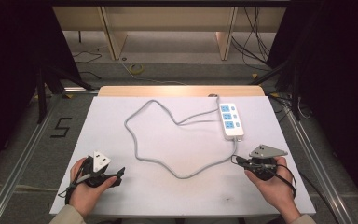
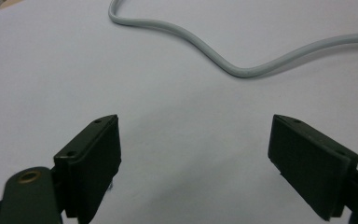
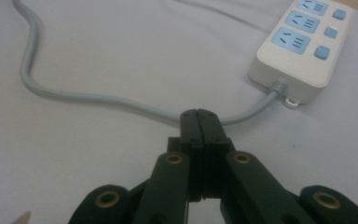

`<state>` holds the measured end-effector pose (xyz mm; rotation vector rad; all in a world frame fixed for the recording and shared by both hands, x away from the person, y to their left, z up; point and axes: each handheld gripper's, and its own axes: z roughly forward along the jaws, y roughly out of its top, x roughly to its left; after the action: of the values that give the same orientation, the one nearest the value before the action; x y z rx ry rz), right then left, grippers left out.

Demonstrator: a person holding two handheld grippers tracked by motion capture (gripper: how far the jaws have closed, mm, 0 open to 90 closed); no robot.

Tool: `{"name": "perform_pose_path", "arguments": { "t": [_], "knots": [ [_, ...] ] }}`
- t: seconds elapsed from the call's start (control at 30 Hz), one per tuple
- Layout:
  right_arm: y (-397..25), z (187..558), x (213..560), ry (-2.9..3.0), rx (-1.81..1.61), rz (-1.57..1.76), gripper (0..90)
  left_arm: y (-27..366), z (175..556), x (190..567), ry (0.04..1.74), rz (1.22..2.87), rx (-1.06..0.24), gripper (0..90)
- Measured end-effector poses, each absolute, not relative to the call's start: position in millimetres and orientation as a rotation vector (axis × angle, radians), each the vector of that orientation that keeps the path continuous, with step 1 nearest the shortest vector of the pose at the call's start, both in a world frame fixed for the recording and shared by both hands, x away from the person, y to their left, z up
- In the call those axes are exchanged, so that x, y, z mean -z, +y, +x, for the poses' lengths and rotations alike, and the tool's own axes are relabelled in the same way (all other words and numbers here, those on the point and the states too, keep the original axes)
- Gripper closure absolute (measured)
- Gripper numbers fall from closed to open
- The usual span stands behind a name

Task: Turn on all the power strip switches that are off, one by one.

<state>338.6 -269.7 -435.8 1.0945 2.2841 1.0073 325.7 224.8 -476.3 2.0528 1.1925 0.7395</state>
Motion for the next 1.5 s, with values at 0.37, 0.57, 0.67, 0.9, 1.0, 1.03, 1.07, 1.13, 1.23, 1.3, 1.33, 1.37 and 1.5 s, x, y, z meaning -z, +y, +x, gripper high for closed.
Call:
{"name": "perform_pose_path", "arguments": {
  "t": [0.37, 0.57, 0.67, 0.9, 1.0, 1.03, 1.07, 1.13, 1.23, 1.3, 1.33, 1.37, 1.5],
  "knots": [
    [-266, 362, 422, 2.269, -0.94, 1.191, 90.0, 224, 327, 477, 1.189, 2.059, -0.753, 17.0],
    [-269, 373, 420, 2.263, -0.91, 1.228, 90.0, 224, 326, 476, 1.185, 2.053, -0.759, 17.0],
    [-270, 379, 420, 2.262, -0.897, 1.244, 90.0, 224, 326, 476, 1.188, 2.053, -0.753, 17.0],
    [-269, 394, 420, 2.271, -0.838, 1.251, 90.0, 224, 327, 478, 1.188, 2.064, -0.742, 17.0],
    [-268, 400, 419, 2.274, -0.821, 1.255, 90.0, 223, 328, 478, 1.192, 2.057, -0.743, 17.0],
    [-268, 401, 419, 2.275, -0.815, 1.253, 90.0, 223, 328, 478, 1.191, 2.057, -0.743, 17.0],
    [-268, 403, 419, 2.276, -0.811, 1.255, 90.0, 223, 327, 478, 1.189, 2.063, -0.741, 16.9],
    [-268, 406, 418, 2.276, -0.802, 1.257, 90.0, 224, 327, 478, 1.188, 2.063, -0.739, 16.9],
    [-268, 411, 416, 2.273, -0.794, 1.262, 90.0, 224, 327, 478, 1.183, 2.065, -0.73, 16.8],
    [-268, 414, 414, 2.272, -0.784, 1.264, 90.0, 223, 326, 478, 1.18, 2.065, -0.729, 16.8],
    [-268, 415, 413, 2.271, -0.779, 1.267, 90.0, 222, 326, 477, 1.178, 2.065, -0.729, 16.7],
    [-268, 417, 413, 2.272, -0.773, 1.267, 90.0, 222, 326, 477, 1.177, 2.066, -0.73, 16.7],
    [-268, 422, 411, 2.272, -0.761, 1.275, 90.0, 222, 326, 478, 1.18, 2.063, -0.73, 16.7]
  ]
}}
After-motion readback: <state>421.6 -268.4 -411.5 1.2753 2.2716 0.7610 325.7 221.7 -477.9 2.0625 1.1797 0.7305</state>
